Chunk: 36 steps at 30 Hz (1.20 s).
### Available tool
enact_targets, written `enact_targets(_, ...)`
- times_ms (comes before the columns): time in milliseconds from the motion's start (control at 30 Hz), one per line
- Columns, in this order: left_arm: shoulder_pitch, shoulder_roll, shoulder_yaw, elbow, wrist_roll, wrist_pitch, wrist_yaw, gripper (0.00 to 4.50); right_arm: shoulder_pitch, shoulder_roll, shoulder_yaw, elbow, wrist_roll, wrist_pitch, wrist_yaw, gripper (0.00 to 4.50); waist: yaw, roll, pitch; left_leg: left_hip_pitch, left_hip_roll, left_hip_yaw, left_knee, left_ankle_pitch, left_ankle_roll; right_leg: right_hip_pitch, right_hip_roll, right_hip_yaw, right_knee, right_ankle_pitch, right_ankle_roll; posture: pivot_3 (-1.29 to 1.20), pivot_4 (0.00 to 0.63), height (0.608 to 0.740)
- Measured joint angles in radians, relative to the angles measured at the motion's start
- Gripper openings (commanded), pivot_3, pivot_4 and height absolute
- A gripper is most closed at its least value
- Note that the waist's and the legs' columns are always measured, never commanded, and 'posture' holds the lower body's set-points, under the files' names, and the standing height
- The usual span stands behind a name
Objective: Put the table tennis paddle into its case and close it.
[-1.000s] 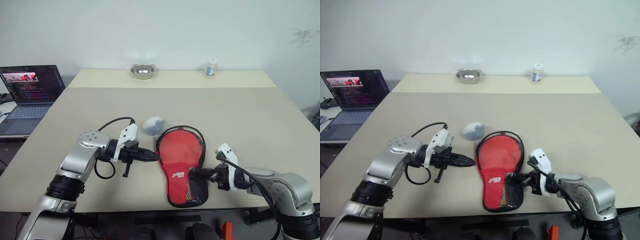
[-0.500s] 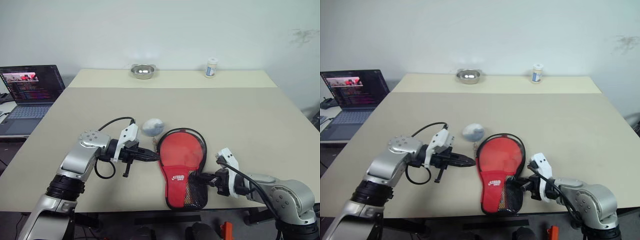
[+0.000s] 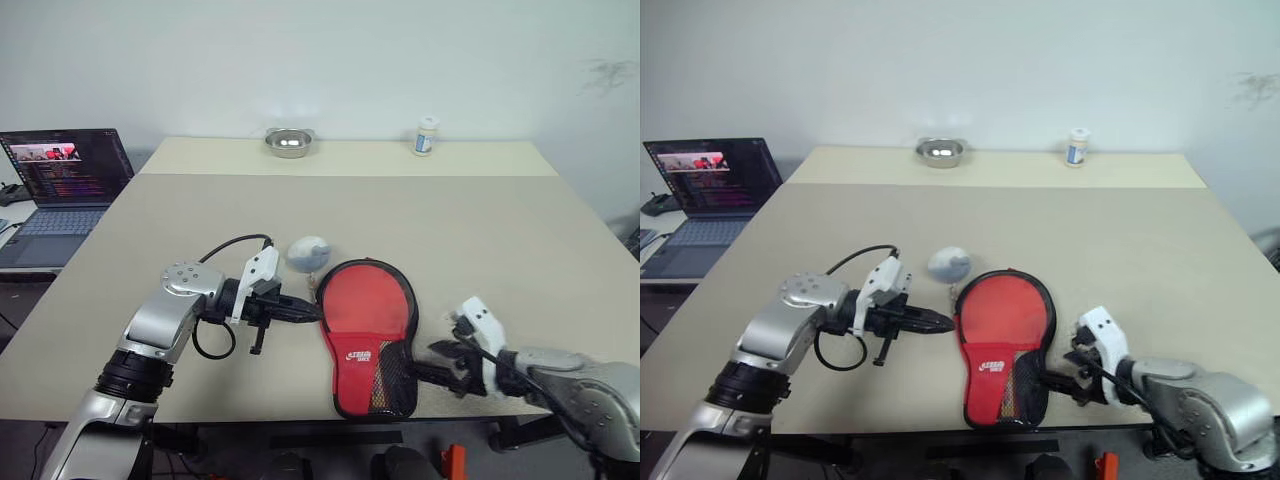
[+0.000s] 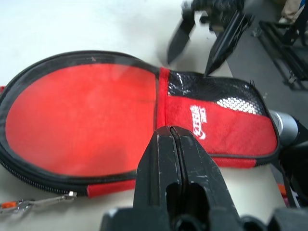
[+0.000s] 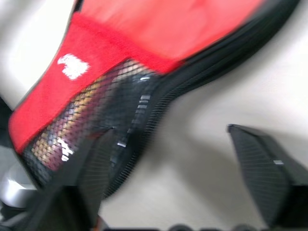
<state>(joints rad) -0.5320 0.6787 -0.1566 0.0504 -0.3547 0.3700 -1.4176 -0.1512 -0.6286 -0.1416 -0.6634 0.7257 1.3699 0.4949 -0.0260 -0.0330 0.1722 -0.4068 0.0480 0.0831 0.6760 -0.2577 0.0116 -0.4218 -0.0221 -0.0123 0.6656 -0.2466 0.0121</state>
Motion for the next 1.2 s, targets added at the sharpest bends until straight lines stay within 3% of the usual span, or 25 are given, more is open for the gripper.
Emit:
enact_targets(200, 0.007, -0.005, 0.005, -0.020, -0.008, 0.038, 0.038, 0.00, -0.128, -0.074, -0.032, 0.002, 0.044, -0.065, 0.077, 4.49, -0.004, 0.000, 0.000, 0.000, 0.000, 0.000, -0.003, 0.000, 0.000, 0.000, 0.001, 0.000, -0.002, 0.000, 0.000, 0.00, 0.150, 0.740)
enact_targets(333, 0.008, -0.006, 0.014, -0.021, -0.018, 0.043, 0.070, 0.18, -0.289, 0.031, 0.088, 0.120, -0.010, -0.183, 0.068, 4.50, -0.007, -0.001, 0.001, 0.001, 0.000, 0.000, -0.004, 0.000, 0.000, -0.001, 0.001, 0.001, -0.002, 0.000, 0.000, 0.00, 0.150, 0.740)
enact_targets(433, 0.006, -0.006, 0.028, -0.020, -0.021, 0.054, 0.097, 0.90, -0.357, 0.141, 0.240, 0.251, -0.101, -0.298, 0.064, 4.50, -0.005, -0.001, 0.001, 0.001, 0.000, 0.000, -0.006, 0.000, 0.000, -0.001, 0.002, 0.001, -0.002, 0.000, 0.000, 0.00, 0.150, 0.740)
enact_targets(533, 0.007, -0.003, 0.042, -0.022, -0.027, 0.073, 0.115, 2.04, -0.366, 0.193, 0.346, 0.375, -0.196, -0.396, 0.066, 4.50, 0.001, -0.001, 0.001, -0.002, -0.002, 0.001, -0.007, 0.000, 0.000, -0.003, 0.001, 0.000, -0.003, 0.000, -0.002, 0.00, 0.150, 0.740)
enact_targets(767, -0.006, -0.012, 0.088, -0.029, -0.051, 0.127, 0.204, 4.48, -0.346, 0.239, 0.421, 0.515, -0.308, -0.519, 0.078, 4.50, 0.004, -0.001, 0.001, -0.010, -0.002, 0.000, -0.001, 0.000, 0.000, -0.009, -0.001, 0.000, -0.002, 0.002, -0.003, 0.00, 0.150, 0.740)
enact_targets(1000, -0.162, -0.083, 0.125, 0.126, -0.011, 0.074, 0.356, 4.48, -0.318, 0.237, 0.436, 0.510, -0.355, -0.567, 0.095, 4.50, 0.002, -0.002, 0.001, -0.008, -0.001, 0.000, 0.001, 0.000, 0.000, -0.007, 0.001, -0.001, 0.000, 0.002, 0.001, 0.00, 0.150, 0.740)
enact_targets(1200, -0.244, -0.105, 0.070, 0.351, 0.090, -0.007, 0.355, 4.48, -0.304, 0.250, 0.437, 0.498, -0.377, -0.576, 0.093, 4.50, -0.001, -0.002, 0.001, -0.008, -0.002, 0.001, 0.001, 0.000, 0.000, -0.007, 0.001, 0.000, -0.001, 0.003, -0.001, 0.00, 0.150, 0.740)
